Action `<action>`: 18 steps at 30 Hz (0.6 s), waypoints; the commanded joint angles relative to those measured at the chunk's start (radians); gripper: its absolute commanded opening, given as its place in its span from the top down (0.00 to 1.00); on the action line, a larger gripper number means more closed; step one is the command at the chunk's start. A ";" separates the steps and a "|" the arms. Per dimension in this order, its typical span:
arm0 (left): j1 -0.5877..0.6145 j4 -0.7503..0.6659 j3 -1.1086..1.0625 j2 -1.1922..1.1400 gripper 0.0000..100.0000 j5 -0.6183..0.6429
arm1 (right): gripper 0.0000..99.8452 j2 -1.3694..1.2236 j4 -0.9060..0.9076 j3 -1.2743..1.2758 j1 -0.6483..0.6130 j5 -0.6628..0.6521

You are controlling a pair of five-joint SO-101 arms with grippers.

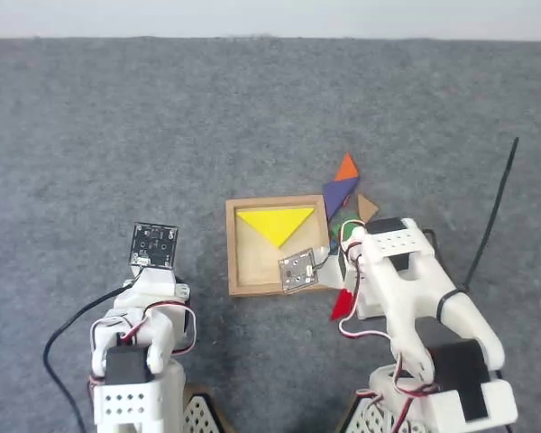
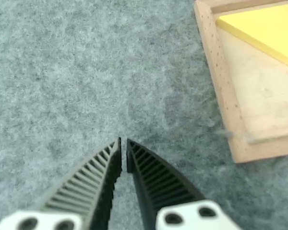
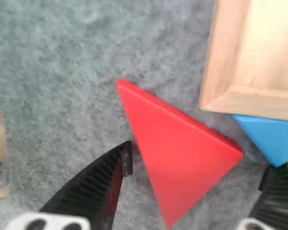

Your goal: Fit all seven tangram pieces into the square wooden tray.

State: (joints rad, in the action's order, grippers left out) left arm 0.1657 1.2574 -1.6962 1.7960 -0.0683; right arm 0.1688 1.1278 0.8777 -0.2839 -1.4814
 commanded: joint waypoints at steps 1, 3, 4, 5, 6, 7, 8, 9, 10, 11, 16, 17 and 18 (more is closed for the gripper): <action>-0.003 0.003 0.012 0.020 0.98 -0.002 | 0.59 0.013 0.010 -0.058 -0.065 0.006; -0.003 0.003 0.012 0.020 0.98 -0.002 | 0.59 0.012 0.010 -0.057 -0.085 0.006; -0.003 0.003 0.012 0.020 0.98 -0.002 | 0.59 0.012 0.010 -0.057 -0.091 0.006; -0.003 0.003 0.012 0.020 0.98 -0.002 | 0.59 0.010 0.010 -0.055 -0.093 0.006; -0.003 0.003 0.012 0.020 0.98 -0.002 | 0.59 0.007 0.010 -0.054 -0.099 0.006; -0.003 0.003 0.012 0.020 0.98 -0.002 | 0.59 0.002 0.010 -0.052 -0.101 0.006; -0.003 0.003 0.012 0.020 0.98 -0.002 | 0.59 0.001 0.010 -0.051 -0.097 0.006; -0.003 0.003 0.012 0.020 0.98 -0.002 | 0.59 0.001 0.013 -0.051 -0.091 0.006; -0.003 0.003 0.012 0.020 0.98 -0.002 | 0.59 0.001 0.016 -0.051 -0.082 0.006; -0.003 0.003 0.012 0.020 0.98 -0.002 | 0.59 0.001 0.018 -0.051 -0.070 0.006; -0.003 0.003 0.012 0.020 0.98 -0.002 | 0.65 0.001 0.010 -0.034 -0.019 0.002; -0.003 0.003 0.012 0.020 0.98 -0.002 | 0.67 0.001 0.010 -0.025 -0.021 0.000; -0.003 0.003 0.012 0.020 0.98 -0.002 | 0.68 0.001 0.008 -0.017 -0.021 0.000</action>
State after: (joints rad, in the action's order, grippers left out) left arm 0.1657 1.2574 -1.6962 1.7960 -0.0683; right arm 0.1672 1.1308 0.8777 -0.3161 -1.4814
